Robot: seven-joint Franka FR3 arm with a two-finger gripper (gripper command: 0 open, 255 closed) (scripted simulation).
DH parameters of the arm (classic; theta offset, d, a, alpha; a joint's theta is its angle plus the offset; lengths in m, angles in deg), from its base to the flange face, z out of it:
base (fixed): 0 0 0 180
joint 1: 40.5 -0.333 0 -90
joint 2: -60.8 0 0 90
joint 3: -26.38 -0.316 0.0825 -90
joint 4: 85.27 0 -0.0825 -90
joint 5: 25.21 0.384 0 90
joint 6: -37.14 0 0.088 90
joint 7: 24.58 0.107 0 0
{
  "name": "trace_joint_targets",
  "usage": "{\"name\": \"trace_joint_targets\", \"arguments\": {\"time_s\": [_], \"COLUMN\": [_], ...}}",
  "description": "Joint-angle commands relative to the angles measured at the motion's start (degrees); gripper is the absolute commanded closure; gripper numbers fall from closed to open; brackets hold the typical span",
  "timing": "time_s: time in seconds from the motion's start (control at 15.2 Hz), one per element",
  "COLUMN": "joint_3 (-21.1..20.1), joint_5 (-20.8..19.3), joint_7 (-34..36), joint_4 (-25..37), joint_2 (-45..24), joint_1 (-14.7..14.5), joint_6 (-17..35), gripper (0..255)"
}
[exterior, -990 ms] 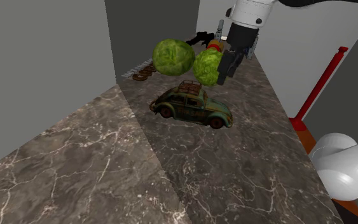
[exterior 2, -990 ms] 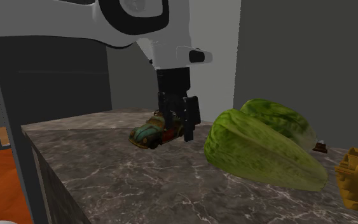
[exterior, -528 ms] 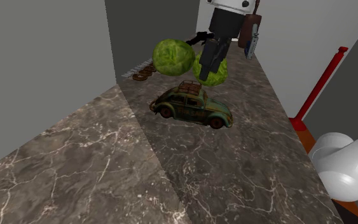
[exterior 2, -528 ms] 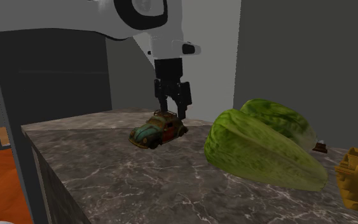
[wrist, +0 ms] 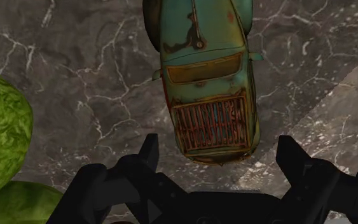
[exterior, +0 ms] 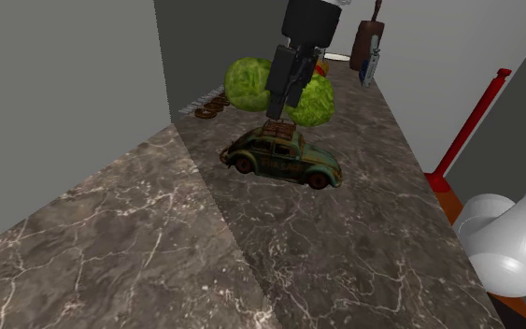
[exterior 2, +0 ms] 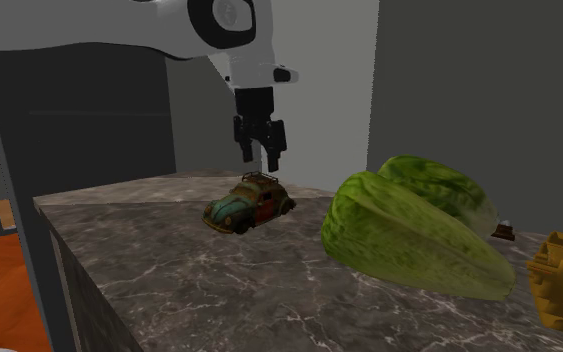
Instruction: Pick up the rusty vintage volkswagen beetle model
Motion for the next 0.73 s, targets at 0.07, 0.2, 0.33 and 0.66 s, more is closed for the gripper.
{"name": "trace_joint_targets", "arguments": {"time_s": [0.07, 0.2, 0.33, 0.66], "joint_3": [0.0, 0.0, 0.0, 0.0], "joint_5": [0.4, 0.6, 0.6, 0.7], "joint_7": [-0.4, -0.7, -0.7, -0.7], "joint_4": [-3.2, -5.3, -5.9, -6.0], "joint_2": [0.9, 1.5, 1.7, 1.8], "joint_1": [-0.2, -0.3, -0.3, -0.3], "joint_6": [2.4, 3.9, 4.3, 4.3], "gripper": [0, 0, 0, 255]}}
